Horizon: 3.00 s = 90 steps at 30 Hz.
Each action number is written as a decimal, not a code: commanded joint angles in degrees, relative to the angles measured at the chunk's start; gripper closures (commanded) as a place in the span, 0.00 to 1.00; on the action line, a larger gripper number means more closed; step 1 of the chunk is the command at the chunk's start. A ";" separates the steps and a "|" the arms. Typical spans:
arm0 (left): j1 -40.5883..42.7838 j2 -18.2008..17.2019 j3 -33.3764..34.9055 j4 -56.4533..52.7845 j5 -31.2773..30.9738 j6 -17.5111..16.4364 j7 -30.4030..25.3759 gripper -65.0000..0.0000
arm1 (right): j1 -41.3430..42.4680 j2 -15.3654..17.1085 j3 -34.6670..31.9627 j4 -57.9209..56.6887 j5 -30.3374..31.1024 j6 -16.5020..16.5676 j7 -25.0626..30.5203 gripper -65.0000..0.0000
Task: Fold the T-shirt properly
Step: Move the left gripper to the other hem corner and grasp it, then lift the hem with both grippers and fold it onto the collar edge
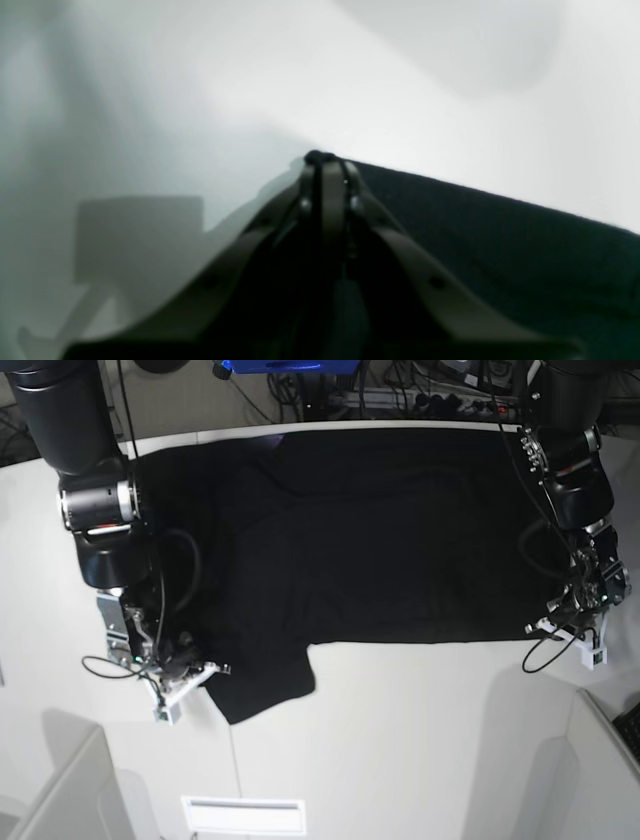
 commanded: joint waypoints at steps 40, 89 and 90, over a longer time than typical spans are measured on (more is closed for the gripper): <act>16.86 4.77 -5.91 40.18 0.07 -3.11 5.59 1.00 | -19.56 2.00 9.48 42.19 -0.57 -3.35 -6.85 1.00; 34.00 3.02 -14.88 58.73 -14.79 -3.55 17.54 1.00 | -43.13 1.12 29.08 80.69 -0.22 -3.27 -27.33 1.00; 34.00 3.02 -14.88 58.99 -14.79 -3.55 17.54 1.00 | -43.65 0.51 29.08 81.05 -0.22 -3.27 -27.33 1.00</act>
